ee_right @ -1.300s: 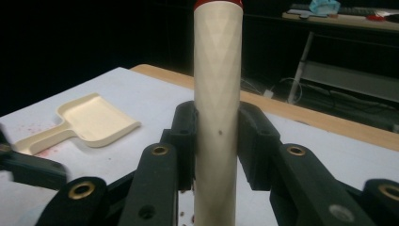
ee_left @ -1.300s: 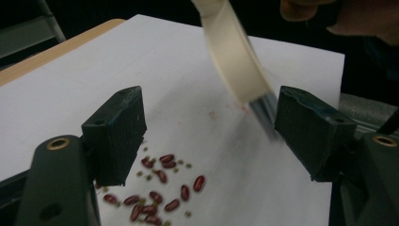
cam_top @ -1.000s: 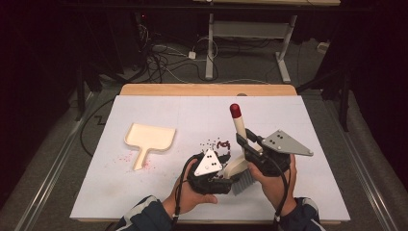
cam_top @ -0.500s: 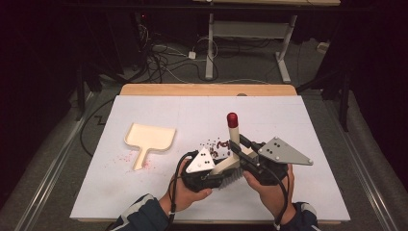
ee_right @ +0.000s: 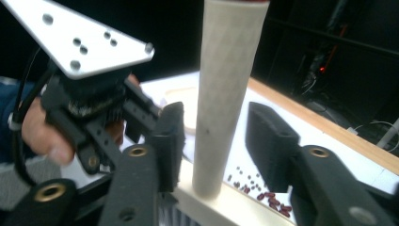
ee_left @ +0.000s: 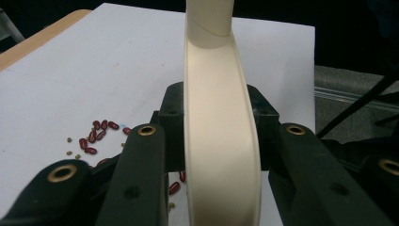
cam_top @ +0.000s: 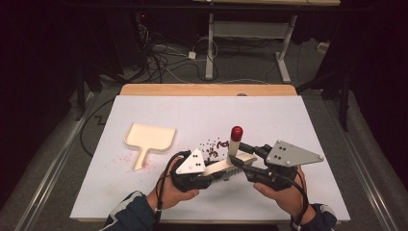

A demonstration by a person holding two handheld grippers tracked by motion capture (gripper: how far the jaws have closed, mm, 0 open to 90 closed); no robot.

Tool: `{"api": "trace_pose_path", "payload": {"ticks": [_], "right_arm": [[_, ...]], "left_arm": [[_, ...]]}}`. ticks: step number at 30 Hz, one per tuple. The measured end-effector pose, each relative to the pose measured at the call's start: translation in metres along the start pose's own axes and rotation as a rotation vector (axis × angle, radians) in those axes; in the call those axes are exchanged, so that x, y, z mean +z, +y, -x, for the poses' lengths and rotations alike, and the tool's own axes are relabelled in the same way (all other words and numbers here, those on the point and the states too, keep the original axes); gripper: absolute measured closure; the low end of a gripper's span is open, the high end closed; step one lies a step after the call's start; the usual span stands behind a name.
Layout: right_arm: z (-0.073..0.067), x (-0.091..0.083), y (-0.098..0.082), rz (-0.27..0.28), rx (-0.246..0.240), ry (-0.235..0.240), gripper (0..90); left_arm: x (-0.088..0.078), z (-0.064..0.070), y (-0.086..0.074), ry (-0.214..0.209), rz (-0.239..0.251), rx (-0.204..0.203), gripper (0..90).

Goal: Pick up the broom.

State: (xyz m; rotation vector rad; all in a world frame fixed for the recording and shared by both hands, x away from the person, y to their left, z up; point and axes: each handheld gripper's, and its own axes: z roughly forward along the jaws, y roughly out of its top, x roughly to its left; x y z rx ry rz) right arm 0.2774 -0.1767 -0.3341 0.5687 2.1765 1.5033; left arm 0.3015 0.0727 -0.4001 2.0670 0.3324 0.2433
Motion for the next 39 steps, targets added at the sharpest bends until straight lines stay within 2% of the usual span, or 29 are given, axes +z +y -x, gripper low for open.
{"api": "trace_pose_path", "payload": {"ticks": [3,5,7,9,11,15,17,19,20,22,24,30,32,35,38,39], "right_arm": [[0.001,-0.001,-0.002,-0.037,-0.058,0.043,51.5],[0.003,0.0,-0.005,-0.095,-0.104,0.088,48.1],[0.003,0.001,-0.009,-0.124,-0.156,0.105,45.9],[0.004,0.004,-0.015,-0.168,-0.186,0.144,42.8],[0.005,0.009,-0.019,-0.209,-0.205,0.157,40.7],[0.004,0.02,-0.028,-0.262,-0.224,0.211,39.1],[0.004,0.025,-0.033,-0.291,-0.233,0.242,39.6],[0.005,0.029,-0.038,-0.309,-0.233,0.28,44.7],[0.005,0.032,-0.041,-0.321,-0.226,0.314,46.1],[0.005,0.035,-0.044,-0.334,-0.24,0.364,51.4],[0.005,0.038,-0.046,-0.34,-0.223,0.405,55.9],[0.005,0.039,-0.047,-0.347,-0.21,0.439,61.8],[0.004,0.038,-0.047,-0.34,-0.212,0.461,66.7],[0.001,0.039,-0.046,-0.347,-0.219,0.448,67.4],[0.0,0.041,-0.047,-0.362,-0.218,0.413,67.7],[0.001,0.041,-0.047,-0.363,-0.213,0.404,67.7]], "left_arm": [[-0.003,-0.001,-0.002,-0.016,-0.008,0.01,65.8],[-0.005,-0.001,-0.003,-0.028,-0.022,0.025,65.8],[-0.007,0.0,-0.005,-0.046,-0.031,0.037,65.8],[-0.008,0.0,-0.006,-0.063,-0.042,0.046,65.8],[-0.009,0.002,-0.007,-0.074,-0.052,0.061,65.8],[-0.01,0.004,-0.007,-0.106,-0.056,0.082,65.8],[-0.01,0.004,-0.007,-0.139,-0.053,0.087,65.8],[-0.01,0.006,-0.007,-0.167,-0.051,0.101,65.8],[-0.009,0.007,-0.007,-0.181,-0.05,0.105,65.8],[-0.008,0.008,-0.007,-0.185,-0.064,0.12,65.7],[-0.008,0.008,-0.008,-0.201,-0.062,0.118,65.7],[-0.009,0.005,-0.008,-0.223,-0.05,0.121,64.0],[-0.011,0.003,-0.009,-0.229,-0.044,0.12,59.9],[-0.01,0.003,-0.009,-0.204,-0.063,0.137,57.8],[-0.011,0.003,-0.008,-0.137,-0.085,0.14,51.9],[-0.013,0.001,-0.009,-0.119,-0.08,0.139,48.6]]}}
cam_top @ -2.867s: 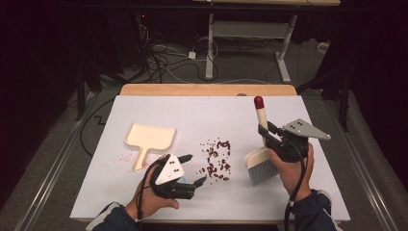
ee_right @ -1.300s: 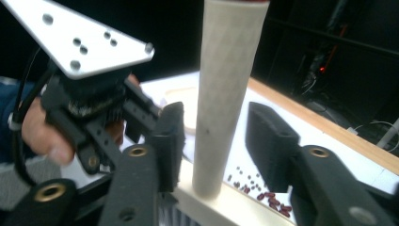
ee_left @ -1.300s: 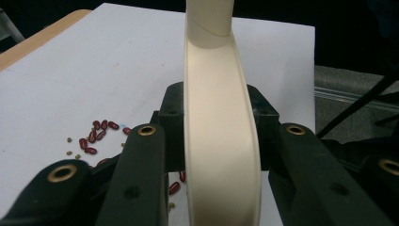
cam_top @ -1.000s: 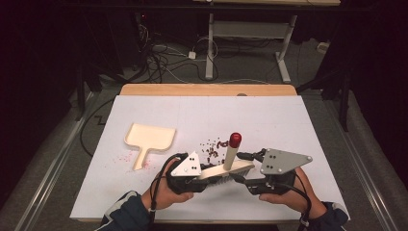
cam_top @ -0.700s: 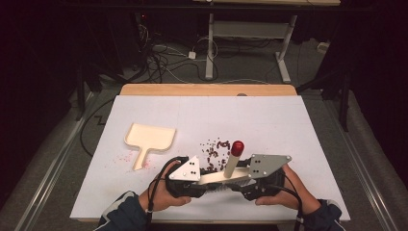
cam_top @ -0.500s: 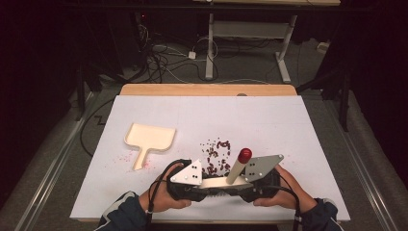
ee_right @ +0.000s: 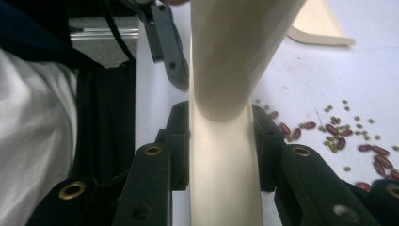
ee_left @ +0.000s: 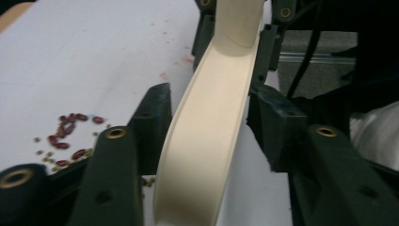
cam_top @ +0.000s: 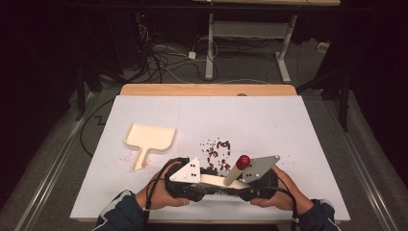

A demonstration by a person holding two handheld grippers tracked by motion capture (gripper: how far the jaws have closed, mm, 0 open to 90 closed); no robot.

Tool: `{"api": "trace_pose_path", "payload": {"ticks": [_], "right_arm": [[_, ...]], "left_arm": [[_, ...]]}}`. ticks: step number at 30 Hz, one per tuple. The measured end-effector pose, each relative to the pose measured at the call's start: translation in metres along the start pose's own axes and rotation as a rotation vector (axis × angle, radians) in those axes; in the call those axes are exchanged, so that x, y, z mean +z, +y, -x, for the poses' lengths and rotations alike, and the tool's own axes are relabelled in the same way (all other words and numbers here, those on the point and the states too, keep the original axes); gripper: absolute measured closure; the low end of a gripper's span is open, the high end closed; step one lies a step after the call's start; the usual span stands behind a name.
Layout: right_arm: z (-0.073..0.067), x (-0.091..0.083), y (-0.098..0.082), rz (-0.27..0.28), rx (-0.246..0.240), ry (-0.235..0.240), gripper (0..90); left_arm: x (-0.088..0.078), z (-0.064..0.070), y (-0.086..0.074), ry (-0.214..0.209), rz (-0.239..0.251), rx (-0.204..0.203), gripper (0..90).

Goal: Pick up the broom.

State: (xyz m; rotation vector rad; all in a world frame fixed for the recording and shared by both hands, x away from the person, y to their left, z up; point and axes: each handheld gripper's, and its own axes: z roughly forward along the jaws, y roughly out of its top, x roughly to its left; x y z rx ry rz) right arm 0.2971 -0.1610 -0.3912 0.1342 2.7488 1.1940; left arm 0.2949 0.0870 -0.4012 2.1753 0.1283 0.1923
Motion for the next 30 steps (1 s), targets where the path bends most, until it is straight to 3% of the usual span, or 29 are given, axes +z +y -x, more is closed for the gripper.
{"api": "trace_pose_path", "payload": {"ticks": [3,4,5,9,13,14,18,19,22,23,24,25,26,30], "right_arm": [[0.004,-0.004,-0.001,0.01,0.042,-0.047,67.7],[0.006,-0.006,-0.002,0.023,0.061,-0.07,67.7],[0.008,-0.008,-0.002,0.036,0.081,-0.09,67.7],[0.015,-0.019,-0.006,0.066,0.122,-0.143,67.7],[0.022,-0.031,-0.01,0.084,0.153,-0.212,67.7],[0.023,-0.033,-0.01,0.089,0.161,-0.229,67.7],[0.028,-0.042,-0.013,0.099,0.196,-0.295,67.7],[0.029,-0.044,-0.014,0.1,0.209,-0.308,67.7],[0.032,-0.048,-0.016,0.103,0.221,-0.337,67.7],[0.035,-0.05,-0.018,0.097,0.237,-0.374,67.8],[0.036,-0.051,-0.019,0.094,0.244,-0.397,67.8],[0.038,-0.052,-0.021,0.091,0.246,-0.412,67.8],[0.04,-0.053,-0.022,0.093,0.254,-0.424,67.8],[0.047,-0.054,-0.028,0.084,0.284,-0.458,67.8]], "left_arm": [[-0.008,-0.003,-0.002,0.091,0.009,-0.029,36.1],[-0.008,-0.003,-0.002,0.091,0.009,-0.029,32.4],[-0.015,-0.005,-0.005,0.139,0.009,-0.042,31.7],[-0.029,-0.007,-0.015,0.243,0.006,-0.065,26.6],[-0.044,-0.006,-0.03,0.332,0.027,-0.089,23.6],[-0.044,-0.006,-0.03,0.332,0.027,-0.089,23.1],[-0.058,-0.005,-0.053,0.43,0.027,-0.129,21.1],[-0.064,-0.003,-0.065,0.469,0.019,-0.146,21.1],[-0.07,-0.001,-0.077,0.496,0.0,-0.158,21.1],[-0.072,0.001,-0.083,0.508,-0.003,-0.176,21.1],[-0.076,0.003,-0.094,0.541,-0.037,-0.186,20.9],[-0.076,0.003,-0.094,0.541,-0.037,-0.186,20.3],[-0.082,0.005,-0.105,0.543,-0.027,-0.234,20.2],[-0.089,0.009,-0.117,0.578,-0.043,-0.256,20.1]]}}
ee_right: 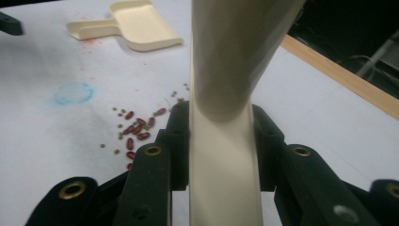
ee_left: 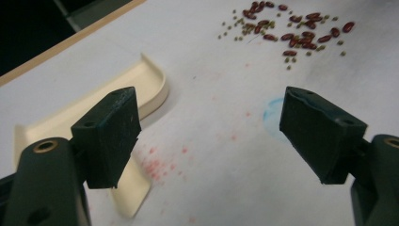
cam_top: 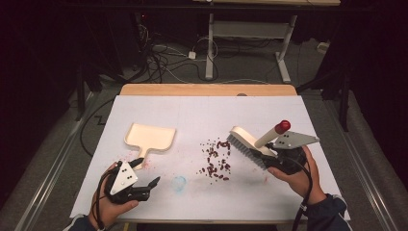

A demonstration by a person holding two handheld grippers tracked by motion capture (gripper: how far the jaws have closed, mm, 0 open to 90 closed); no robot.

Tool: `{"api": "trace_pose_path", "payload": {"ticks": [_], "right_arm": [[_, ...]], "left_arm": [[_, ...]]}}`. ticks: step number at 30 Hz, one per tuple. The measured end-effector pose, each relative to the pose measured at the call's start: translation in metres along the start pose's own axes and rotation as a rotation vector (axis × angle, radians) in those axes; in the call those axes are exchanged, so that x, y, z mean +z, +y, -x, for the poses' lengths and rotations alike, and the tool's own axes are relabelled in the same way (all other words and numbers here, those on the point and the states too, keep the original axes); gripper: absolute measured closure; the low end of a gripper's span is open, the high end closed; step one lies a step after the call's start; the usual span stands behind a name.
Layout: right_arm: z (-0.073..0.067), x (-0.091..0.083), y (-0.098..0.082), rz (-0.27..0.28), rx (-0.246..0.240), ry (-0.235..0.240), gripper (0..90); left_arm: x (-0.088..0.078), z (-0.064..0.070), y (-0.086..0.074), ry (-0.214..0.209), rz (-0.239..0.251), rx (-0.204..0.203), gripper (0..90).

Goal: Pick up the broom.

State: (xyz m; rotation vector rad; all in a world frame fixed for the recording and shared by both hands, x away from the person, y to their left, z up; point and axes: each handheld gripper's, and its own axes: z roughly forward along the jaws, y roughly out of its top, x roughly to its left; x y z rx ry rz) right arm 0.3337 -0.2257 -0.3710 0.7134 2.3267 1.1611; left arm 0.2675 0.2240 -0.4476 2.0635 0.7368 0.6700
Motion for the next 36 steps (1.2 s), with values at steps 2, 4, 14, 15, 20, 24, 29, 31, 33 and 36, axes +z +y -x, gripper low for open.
{"api": "trace_pose_path", "payload": {"ticks": [2,4,14,15,20,24,29,31,33,36], "right_arm": [[0.002,0.001,-0.001,-0.006,0.0,-0.008,67.8],[0.006,0.004,-0.002,-0.02,0.006,-0.042,67.8],[0.021,0.023,-0.011,-0.078,0.012,-0.149,67.8],[0.021,0.023,-0.011,-0.078,0.012,-0.149,67.8],[0.031,0.029,-0.014,-0.079,0.037,-0.175,67.8],[0.034,0.029,-0.014,-0.074,0.055,-0.184,67.8],[0.036,0.032,-0.015,-0.073,0.059,-0.191,67.8],[0.036,0.034,-0.014,-0.076,0.058,-0.192,67.8],[0.036,0.035,-0.014,-0.077,0.059,-0.196,67.8],[0.037,0.039,-0.013,-0.081,0.048,-0.205,67.8]], "left_arm": [[-0.003,-0.003,-0.007,0.018,0.0,-0.009,20.1],[-0.006,-0.006,-0.012,0.023,-0.002,-0.024,20.1],[-0.006,-0.007,-0.02,0.029,-0.035,-0.017,20.1],[-0.005,-0.006,-0.02,0.025,-0.042,-0.031,20.1],[-0.005,-0.008,-0.022,0.021,-0.05,-0.023,20.1],[-0.005,-0.008,-0.023,0.017,-0.057,-0.031,20.2],[-0.004,-0.007,-0.023,0.017,-0.063,-0.007,20.2],[-0.004,-0.006,-0.023,0.012,-0.066,-0.004,20.2],[-0.003,-0.006,-0.023,0.011,-0.071,0.0,20.2],[-0.002,-0.005,-0.023,0.006,-0.076,0.003,20.2]]}}
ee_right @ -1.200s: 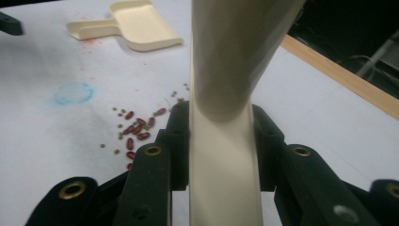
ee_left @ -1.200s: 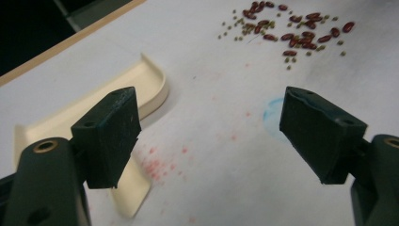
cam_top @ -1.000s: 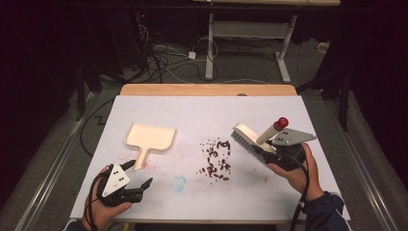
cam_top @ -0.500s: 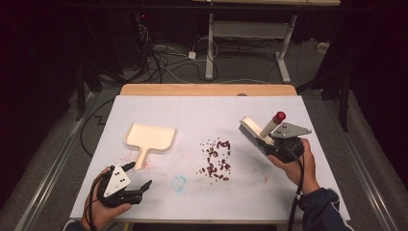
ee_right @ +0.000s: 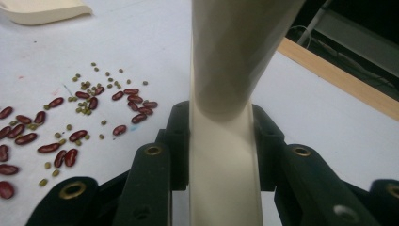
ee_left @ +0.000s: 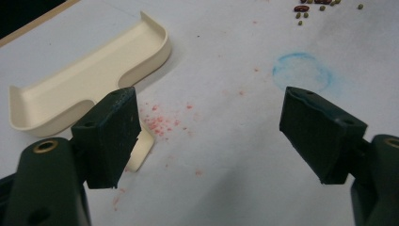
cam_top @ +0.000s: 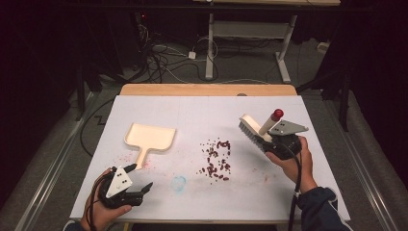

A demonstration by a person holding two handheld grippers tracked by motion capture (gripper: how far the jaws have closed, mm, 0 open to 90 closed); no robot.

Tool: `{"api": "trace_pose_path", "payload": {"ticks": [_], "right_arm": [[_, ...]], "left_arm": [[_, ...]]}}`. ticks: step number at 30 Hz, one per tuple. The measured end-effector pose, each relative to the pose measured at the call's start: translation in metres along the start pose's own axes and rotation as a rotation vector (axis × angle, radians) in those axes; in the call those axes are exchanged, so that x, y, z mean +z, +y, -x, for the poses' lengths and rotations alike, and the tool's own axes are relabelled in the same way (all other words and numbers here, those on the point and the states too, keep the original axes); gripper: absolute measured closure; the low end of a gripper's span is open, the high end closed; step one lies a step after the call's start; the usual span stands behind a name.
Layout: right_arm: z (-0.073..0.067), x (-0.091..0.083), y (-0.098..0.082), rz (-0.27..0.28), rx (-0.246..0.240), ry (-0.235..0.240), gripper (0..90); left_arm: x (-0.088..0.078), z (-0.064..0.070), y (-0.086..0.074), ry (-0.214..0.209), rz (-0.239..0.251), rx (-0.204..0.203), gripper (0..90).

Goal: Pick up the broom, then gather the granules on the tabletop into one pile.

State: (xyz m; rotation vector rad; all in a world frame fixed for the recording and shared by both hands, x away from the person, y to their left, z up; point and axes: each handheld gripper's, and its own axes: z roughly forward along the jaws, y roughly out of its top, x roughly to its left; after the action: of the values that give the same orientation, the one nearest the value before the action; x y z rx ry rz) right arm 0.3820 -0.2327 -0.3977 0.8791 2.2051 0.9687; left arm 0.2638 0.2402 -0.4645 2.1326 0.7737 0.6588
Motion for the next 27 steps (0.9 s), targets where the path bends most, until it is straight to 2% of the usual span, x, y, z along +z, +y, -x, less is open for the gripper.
{"api": "trace_pose_path", "payload": {"ticks": [2,4,5,9,12,14,15,16,17,19,22,24,25,27], "right_arm": [[-0.001,0.005,0.001,-0.008,-0.001,-0.002,67.8],[-0.003,0.01,0.003,-0.014,-0.016,-0.013,67.8],[-0.005,0.019,0.008,-0.024,-0.036,-0.014,67.8],[-0.008,0.031,0.015,-0.031,-0.057,-0.024,67.8],[-0.008,0.054,0.029,-0.045,-0.103,-0.05,67.8],[-0.008,0.058,0.031,-0.05,-0.108,-0.057,67.8],[-0.008,0.069,0.036,-0.061,-0.124,-0.068,67.8],[-0.008,0.069,0.036,-0.061,-0.124,-0.068,67.8],[-0.01,0.08,0.039,-0.078,-0.137,-0.084,67.9],[-0.012,0.09,0.04,-0.092,-0.155,-0.094,67.8],[-0.016,0.097,0.04,-0.106,-0.147,-0.081,67.8],[-0.027,0.103,0.043,-0.111,-0.168,-0.067,67.8],[-0.027,0.103,0.043,-0.111,-0.168,-0.067,67.8],[-0.035,0.107,0.045,-0.118,-0.199,-0.054,67.8]], "left_arm": [[0.0,0.0,0.0,-0.001,-0.005,0.001,20.2],[0.001,0.0,0.001,0.0,-0.003,0.002,20.2],[0.001,0.0,0.001,-0.001,-0.001,0.001,20.1],[0.002,-0.001,-0.001,-0.002,-0.011,-0.003,20.1],[0.001,-0.001,-0.002,-0.001,-0.016,-0.007,20.1],[0.0,-0.001,-0.002,-0.002,-0.019,-0.021,20.2],[0.0,-0.001,-0.002,-0.002,-0.019,-0.02,20.1],[0.0,-0.001,-0.002,-0.002,-0.018,-0.02,20.1],[0.0,-0.001,-0.002,-0.004,-0.018,-0.018,20.1],[0.001,-0.001,0.0,-0.002,-0.008,-0.002,20.2],[0.002,-0.001,-0.001,-0.006,-0.016,-0.001,20.2],[0.002,0.0,-0.003,-0.011,-0.029,-0.013,20.1],[0.001,-0.001,-0.003,-0.006,-0.025,-0.002,20.1],[0.0,0.0,-0.002,-0.004,-0.018,0.002,20.1]]}}
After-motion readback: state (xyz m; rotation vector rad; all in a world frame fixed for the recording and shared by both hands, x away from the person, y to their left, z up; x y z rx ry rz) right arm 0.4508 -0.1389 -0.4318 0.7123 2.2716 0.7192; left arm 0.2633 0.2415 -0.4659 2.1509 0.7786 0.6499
